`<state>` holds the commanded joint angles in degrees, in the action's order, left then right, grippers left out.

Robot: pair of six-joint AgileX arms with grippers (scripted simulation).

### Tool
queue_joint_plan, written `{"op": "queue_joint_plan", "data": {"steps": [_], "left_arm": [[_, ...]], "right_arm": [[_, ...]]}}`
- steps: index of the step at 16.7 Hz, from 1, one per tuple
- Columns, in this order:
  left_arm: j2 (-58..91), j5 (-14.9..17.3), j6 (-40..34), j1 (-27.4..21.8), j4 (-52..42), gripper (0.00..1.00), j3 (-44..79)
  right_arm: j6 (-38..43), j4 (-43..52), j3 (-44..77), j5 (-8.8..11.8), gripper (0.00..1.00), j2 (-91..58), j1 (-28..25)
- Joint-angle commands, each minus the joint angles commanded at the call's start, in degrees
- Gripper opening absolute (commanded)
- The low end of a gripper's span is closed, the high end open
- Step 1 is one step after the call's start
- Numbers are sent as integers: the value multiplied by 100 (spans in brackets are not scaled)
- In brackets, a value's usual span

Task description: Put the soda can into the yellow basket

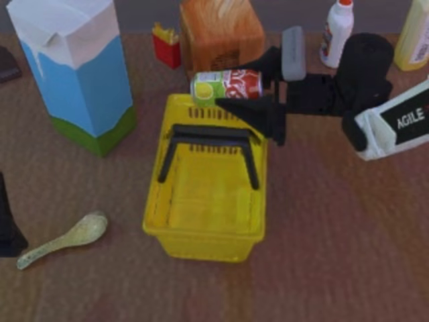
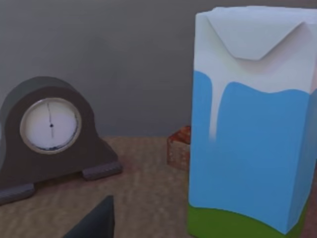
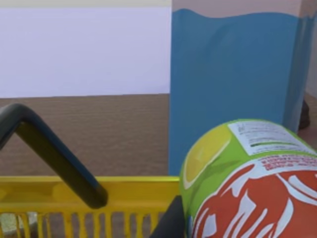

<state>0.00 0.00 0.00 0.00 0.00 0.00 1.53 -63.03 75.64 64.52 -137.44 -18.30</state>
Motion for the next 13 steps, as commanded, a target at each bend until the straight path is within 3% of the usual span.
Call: {"op": "queue_joint_plan", "data": {"steps": [10, 13], "left_arm": [[0, 0, 0, 0, 0, 100, 0], [0, 0, 0, 0, 0, 100, 0]], "right_arm": [[0, 0, 0, 0, 98, 0, 0], [0, 0, 0, 0, 100, 0, 0]]}}
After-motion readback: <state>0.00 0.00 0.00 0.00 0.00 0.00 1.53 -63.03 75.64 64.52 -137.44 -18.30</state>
